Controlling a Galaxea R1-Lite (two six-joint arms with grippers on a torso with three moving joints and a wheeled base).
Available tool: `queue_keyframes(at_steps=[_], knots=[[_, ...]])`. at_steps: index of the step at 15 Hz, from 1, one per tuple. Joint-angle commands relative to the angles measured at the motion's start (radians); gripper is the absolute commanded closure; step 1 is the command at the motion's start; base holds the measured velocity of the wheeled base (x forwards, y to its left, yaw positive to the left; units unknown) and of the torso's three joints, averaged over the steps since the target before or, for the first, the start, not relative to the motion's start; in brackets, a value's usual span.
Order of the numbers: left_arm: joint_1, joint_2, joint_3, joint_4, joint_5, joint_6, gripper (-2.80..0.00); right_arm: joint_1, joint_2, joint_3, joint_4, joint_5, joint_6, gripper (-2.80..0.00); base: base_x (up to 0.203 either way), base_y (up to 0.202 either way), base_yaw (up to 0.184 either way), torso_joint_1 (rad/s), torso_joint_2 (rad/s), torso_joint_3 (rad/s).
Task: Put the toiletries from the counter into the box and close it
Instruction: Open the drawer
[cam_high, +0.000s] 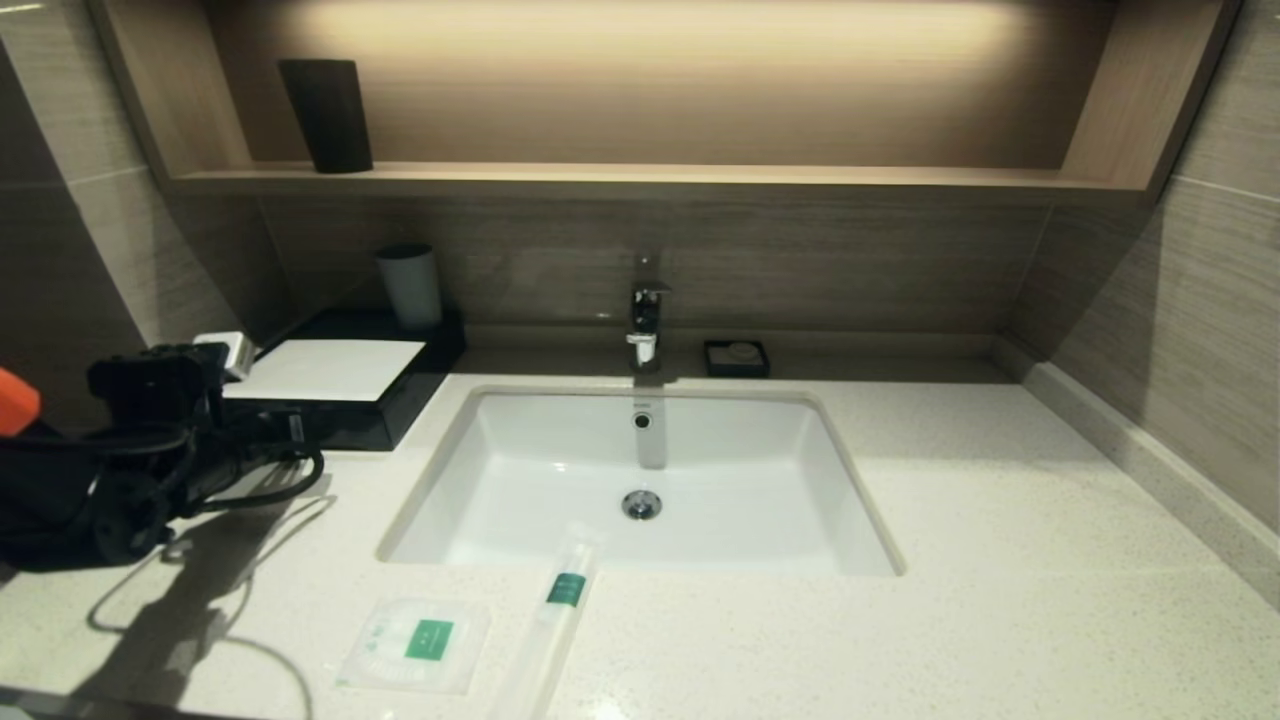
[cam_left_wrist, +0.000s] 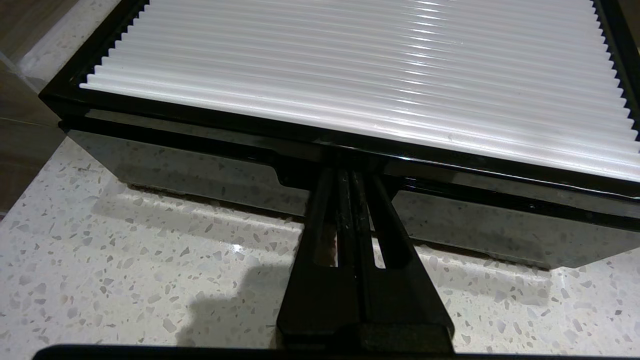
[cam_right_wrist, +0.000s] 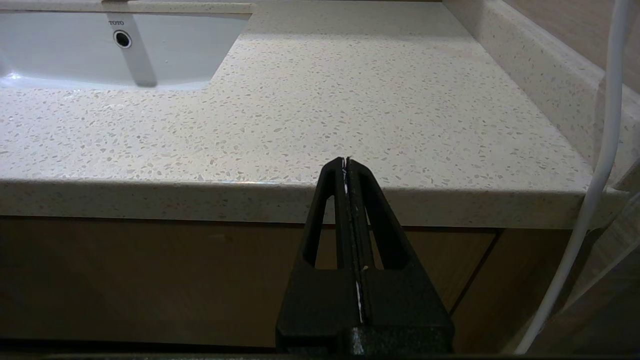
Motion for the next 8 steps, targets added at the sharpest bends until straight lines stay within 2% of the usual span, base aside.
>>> queue_keyframes(at_steps=[1, 8], knots=[[0.000, -0.006, -0.003, 0.008, 0.000, 0.000, 0.00, 0.000, -0.002, 0.000, 0.000, 0.000, -0.002, 0.00, 0.000, 0.000, 0.000, 0.000, 0.00, 0.000], [0.001, -0.017, -0.012, 0.081, 0.000, 0.006, 0.00, 0.000, -0.002, 0.000, 0.000, 0.000, -0.002, 0.00, 0.000, 0.000, 0.000, 0.000, 0.00, 0.000]])
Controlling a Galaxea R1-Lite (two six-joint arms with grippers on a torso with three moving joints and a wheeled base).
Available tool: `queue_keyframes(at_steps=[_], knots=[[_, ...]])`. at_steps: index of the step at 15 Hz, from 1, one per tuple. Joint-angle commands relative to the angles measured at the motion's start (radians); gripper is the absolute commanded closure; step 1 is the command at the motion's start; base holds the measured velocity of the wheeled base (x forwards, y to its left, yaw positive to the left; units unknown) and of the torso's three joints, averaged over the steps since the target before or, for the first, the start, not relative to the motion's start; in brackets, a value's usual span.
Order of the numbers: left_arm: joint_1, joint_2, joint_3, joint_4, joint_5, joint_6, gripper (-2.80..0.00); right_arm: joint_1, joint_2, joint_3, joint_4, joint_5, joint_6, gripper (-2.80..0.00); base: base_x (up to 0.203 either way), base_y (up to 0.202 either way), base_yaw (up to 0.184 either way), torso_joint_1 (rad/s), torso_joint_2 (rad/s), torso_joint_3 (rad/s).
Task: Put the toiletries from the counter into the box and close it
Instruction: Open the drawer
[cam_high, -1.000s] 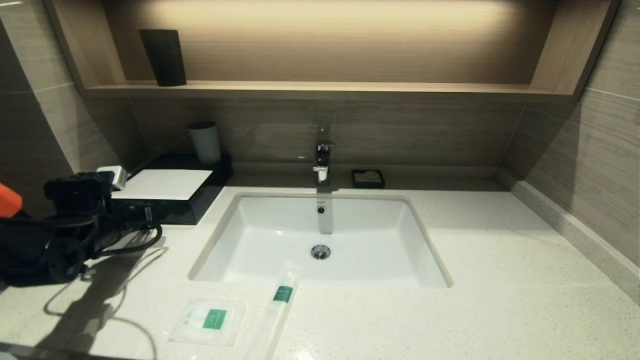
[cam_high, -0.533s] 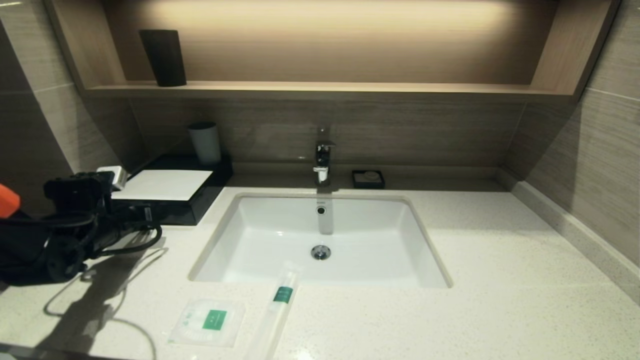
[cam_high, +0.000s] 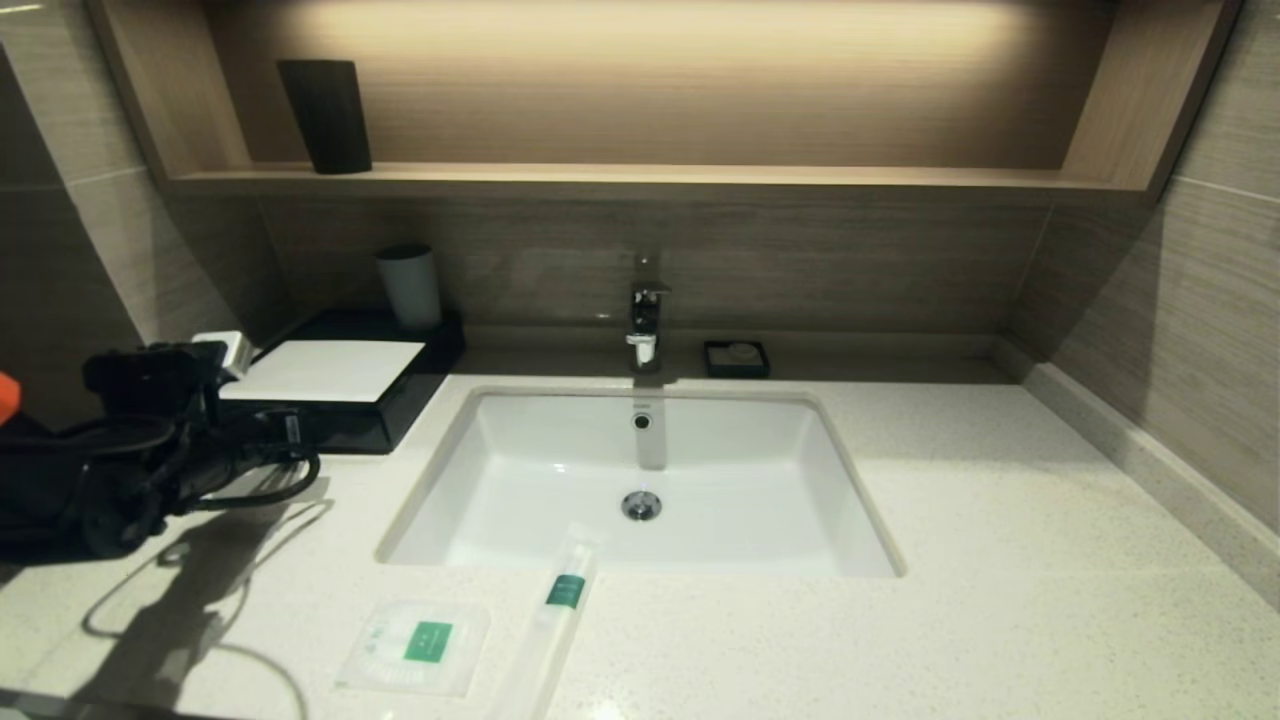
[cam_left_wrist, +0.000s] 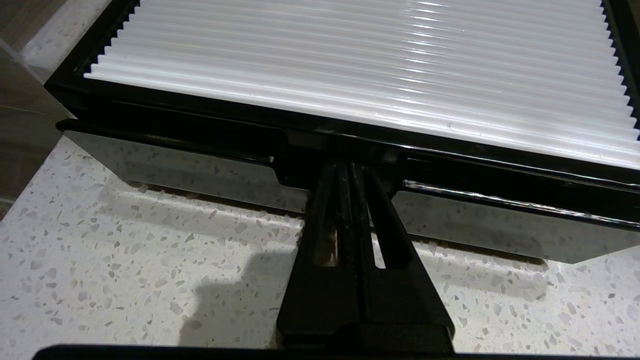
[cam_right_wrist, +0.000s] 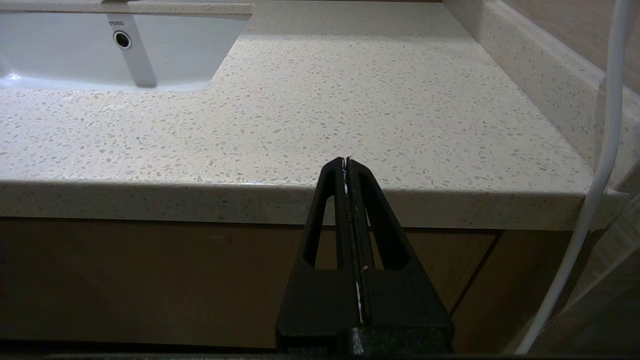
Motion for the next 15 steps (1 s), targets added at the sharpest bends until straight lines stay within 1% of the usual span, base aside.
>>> queue_keyframes(at_steps=[1, 6, 10, 13, 15], knots=[[0.000, 0.000, -0.005, 0.008, 0.000, 0.000, 0.00, 0.000, -0.002, 0.000, 0.000, 0.000, -0.001, 0.00, 0.000, 0.000, 0.000, 0.000, 0.00, 0.000], [0.001, -0.021, -0.008, 0.050, 0.000, 0.003, 0.00, 0.001, -0.002, 0.000, 0.000, 0.000, 0.000, 0.00, 0.000, 0.000, 0.000, 0.000, 0.00, 0.000], [0.001, -0.026, -0.011, 0.055, 0.000, 0.002, 0.00, 0.000, -0.002, 0.000, 0.000, 0.000, -0.001, 0.00, 0.000, 0.000, 0.000, 0.000, 0.00, 0.000], [0.001, -0.037, -0.019, 0.096, 0.000, 0.004, 0.00, 0.000, -0.002, 0.000, 0.000, 0.000, 0.000, 0.00, 0.000, 0.000, 0.000, 0.000, 0.00, 0.000], [0.001, -0.044, -0.020, 0.103, 0.000, 0.003, 0.00, 0.000, -0.002, 0.000, 0.000, 0.000, 0.000, 0.00, 0.000, 0.000, 0.000, 0.000, 0.00, 0.000]])
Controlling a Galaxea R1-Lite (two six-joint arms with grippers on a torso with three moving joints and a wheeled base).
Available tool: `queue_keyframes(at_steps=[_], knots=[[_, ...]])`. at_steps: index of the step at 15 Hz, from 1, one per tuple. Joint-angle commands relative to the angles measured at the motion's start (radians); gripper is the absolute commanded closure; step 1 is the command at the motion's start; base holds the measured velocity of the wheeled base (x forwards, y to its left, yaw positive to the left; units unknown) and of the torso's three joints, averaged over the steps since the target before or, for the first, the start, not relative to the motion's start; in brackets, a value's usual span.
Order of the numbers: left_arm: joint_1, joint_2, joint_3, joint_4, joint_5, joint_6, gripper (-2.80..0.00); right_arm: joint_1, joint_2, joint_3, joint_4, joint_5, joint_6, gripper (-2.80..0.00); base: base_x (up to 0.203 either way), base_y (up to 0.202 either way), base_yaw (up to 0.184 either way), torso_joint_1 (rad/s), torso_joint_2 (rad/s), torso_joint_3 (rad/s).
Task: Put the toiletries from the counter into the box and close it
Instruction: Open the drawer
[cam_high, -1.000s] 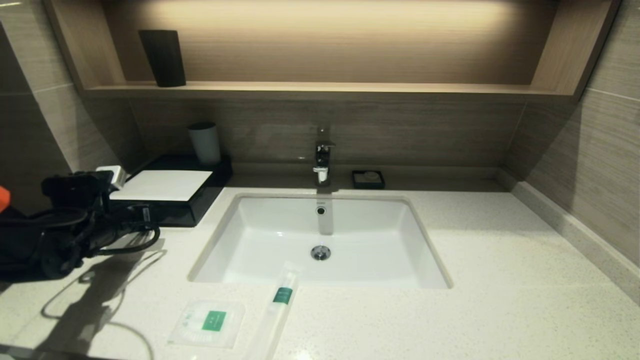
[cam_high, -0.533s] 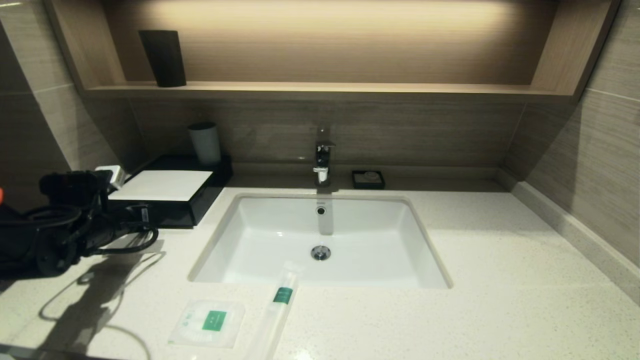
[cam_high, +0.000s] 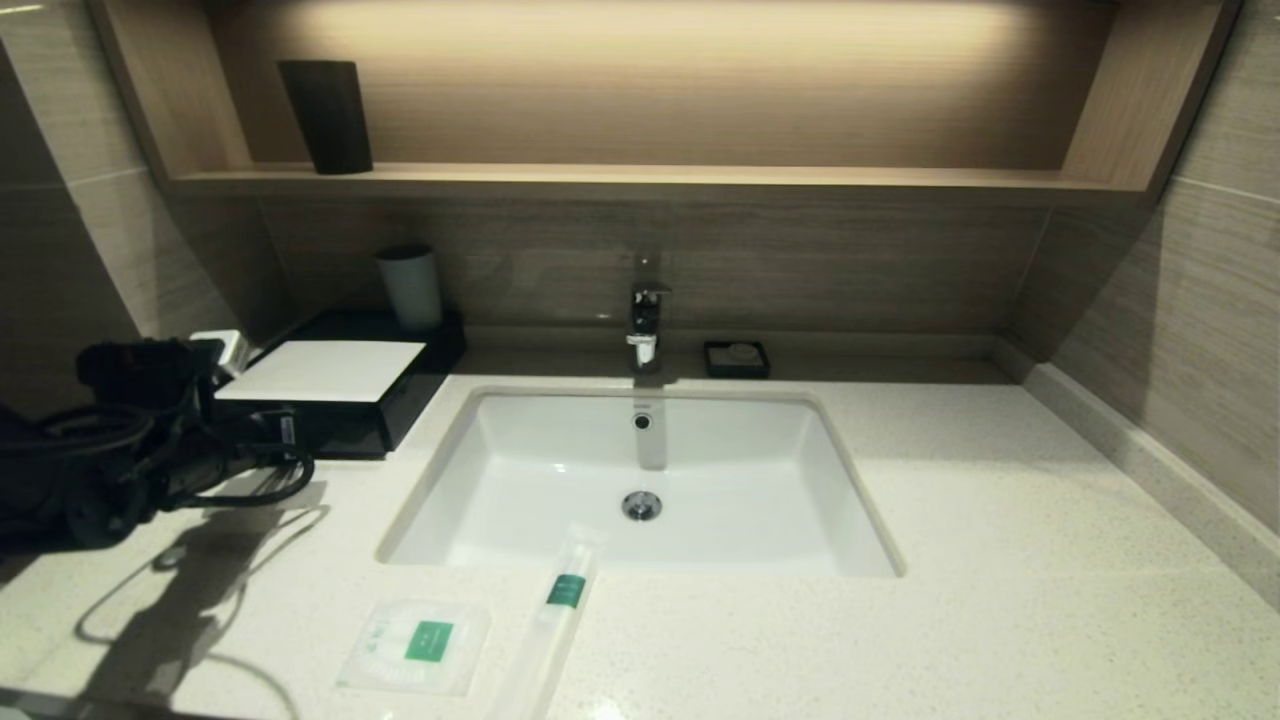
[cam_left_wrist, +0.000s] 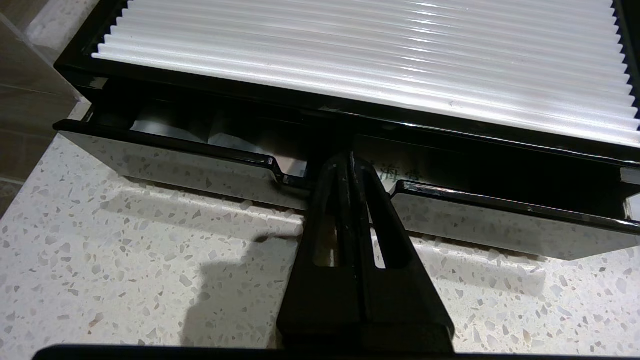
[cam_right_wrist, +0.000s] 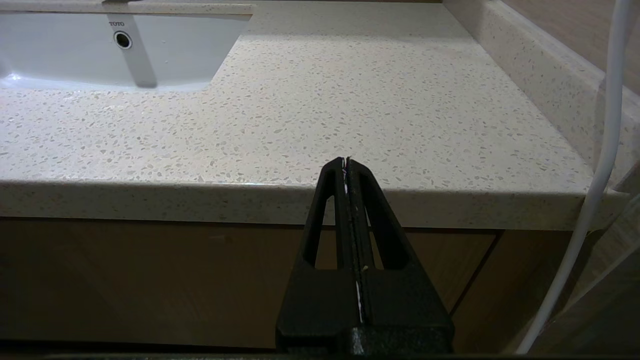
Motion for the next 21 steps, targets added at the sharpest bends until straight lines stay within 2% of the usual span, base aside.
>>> queue_keyframes(at_steps=[1, 9, 16, 21], knots=[[0.000, -0.009, 0.000, 0.002, 0.000, 0.001, 0.00, 0.000, -0.002, 0.000, 0.000, 0.000, 0.000, 0.00, 0.000, 0.000, 0.000, 0.000, 0.00, 0.000], [0.001, -0.054, -0.015, 0.104, 0.000, 0.012, 0.00, 0.000, -0.002, 0.000, 0.000, 0.000, 0.000, 0.00, 0.000, 0.000, 0.000, 0.000, 0.00, 0.000], [0.001, -0.068, -0.014, 0.112, 0.001, 0.013, 0.00, 0.001, -0.002, 0.000, 0.000, 0.000, -0.001, 0.00, 0.000, 0.000, 0.000, 0.000, 0.00, 0.000], [0.001, -0.105, -0.039, 0.205, 0.001, 0.021, 0.00, 0.001, -0.002, 0.000, 0.000, 0.000, -0.001, 0.00, 0.000, 0.000, 0.000, 0.000, 0.00, 0.000]])
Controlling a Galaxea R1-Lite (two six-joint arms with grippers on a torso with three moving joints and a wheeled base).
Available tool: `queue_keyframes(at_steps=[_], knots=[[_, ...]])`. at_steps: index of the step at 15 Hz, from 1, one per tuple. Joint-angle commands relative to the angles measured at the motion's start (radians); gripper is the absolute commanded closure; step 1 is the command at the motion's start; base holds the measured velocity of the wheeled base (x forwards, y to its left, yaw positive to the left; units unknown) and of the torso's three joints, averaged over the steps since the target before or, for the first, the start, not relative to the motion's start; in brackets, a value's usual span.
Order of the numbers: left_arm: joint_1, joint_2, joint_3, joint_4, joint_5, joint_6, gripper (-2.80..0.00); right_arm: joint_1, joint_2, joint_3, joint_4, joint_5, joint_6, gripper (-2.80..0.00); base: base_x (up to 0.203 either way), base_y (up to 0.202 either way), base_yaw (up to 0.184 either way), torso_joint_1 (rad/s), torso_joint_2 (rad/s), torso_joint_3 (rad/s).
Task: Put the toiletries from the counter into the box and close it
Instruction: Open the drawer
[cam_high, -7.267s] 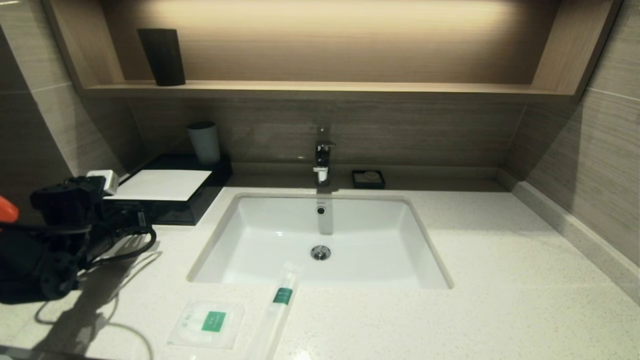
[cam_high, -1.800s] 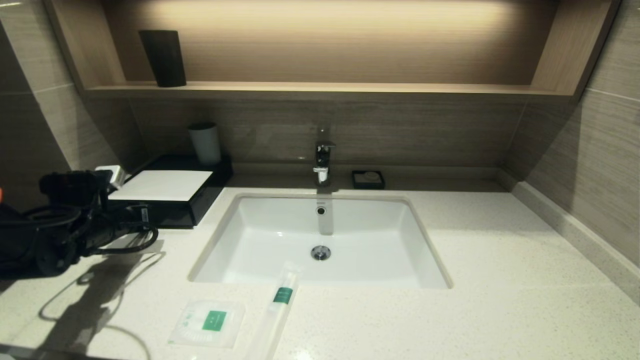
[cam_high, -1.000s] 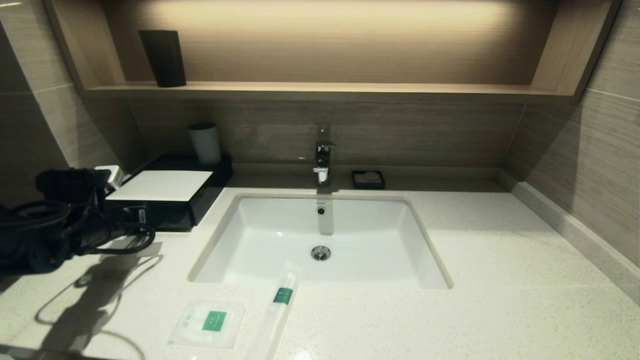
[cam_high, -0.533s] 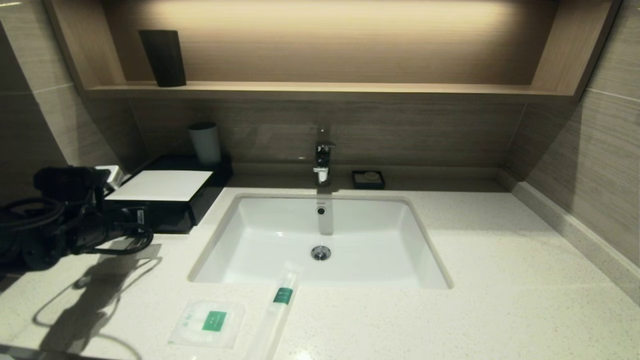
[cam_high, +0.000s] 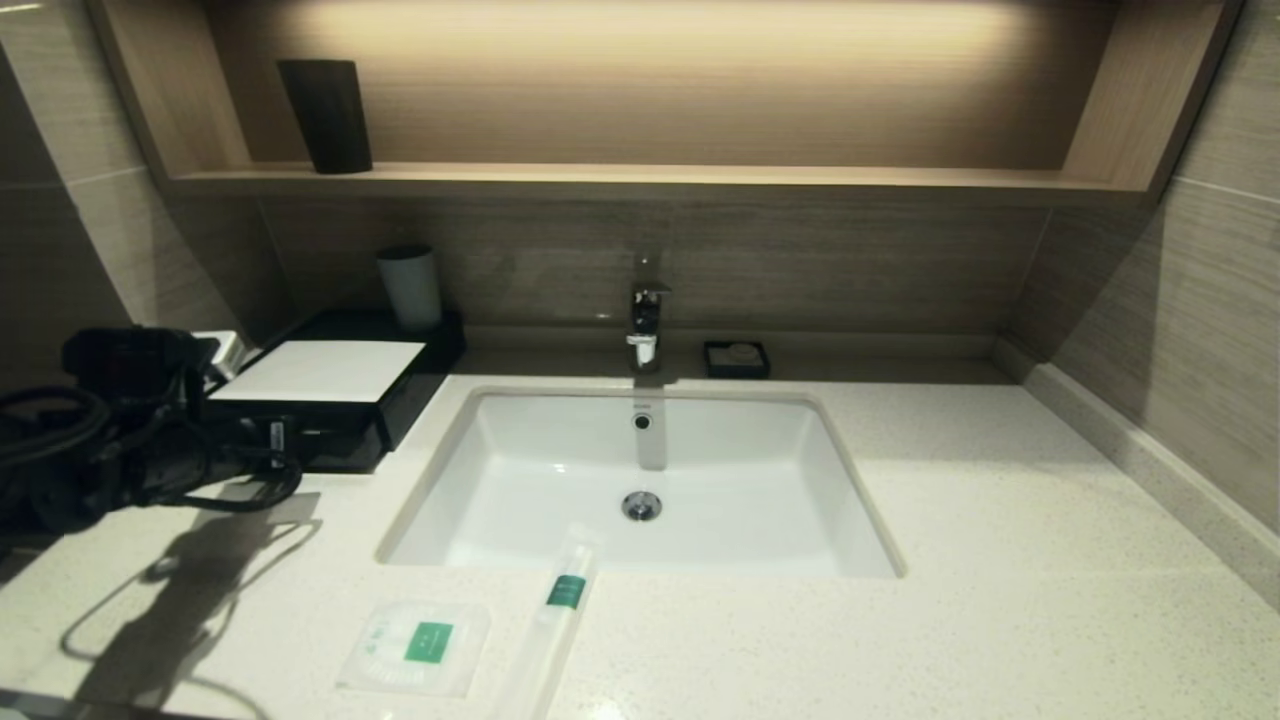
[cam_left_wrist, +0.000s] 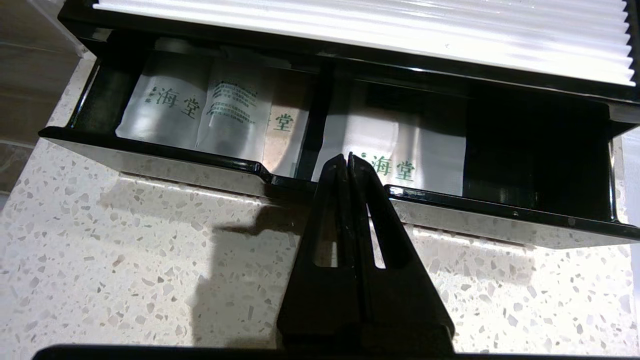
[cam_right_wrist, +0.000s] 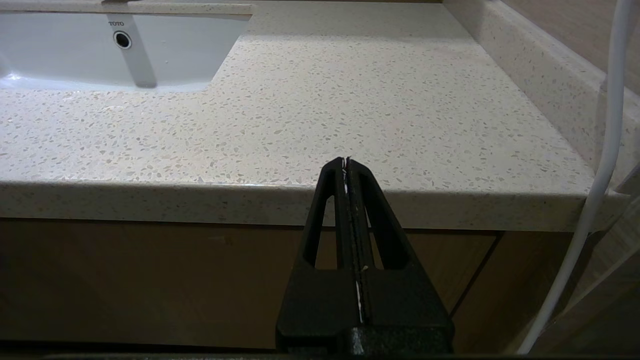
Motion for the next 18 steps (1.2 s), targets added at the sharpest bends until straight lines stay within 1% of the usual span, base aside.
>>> queue_keyframes(at_steps=[1, 3, 13, 18], knots=[[0.000, -0.016, -0.005, 0.003, 0.001, 0.008, 0.00, 0.000, -0.002, 0.000, 0.000, 0.000, 0.000, 0.00, 0.000, 0.000, 0.000, 0.000, 0.00, 0.000], [0.002, -0.019, -0.005, 0.018, 0.001, 0.021, 0.00, 0.001, -0.002, 0.000, 0.001, 0.000, 0.000, 0.00, 0.000, 0.000, 0.000, 0.000, 0.00, 0.000], [0.005, -0.059, -0.009, 0.096, 0.003, 0.026, 0.00, 0.000, -0.002, 0.000, 0.000, 0.000, -0.001, 0.00, 0.000, 0.000, 0.000, 0.000, 0.00, 0.000], [0.014, -0.075, -0.001, 0.101, 0.002, 0.044, 0.00, 0.000, -0.002, 0.000, 0.000, 0.000, -0.001, 0.00, 0.000, 0.000, 0.000, 0.000, 0.00, 0.000]])
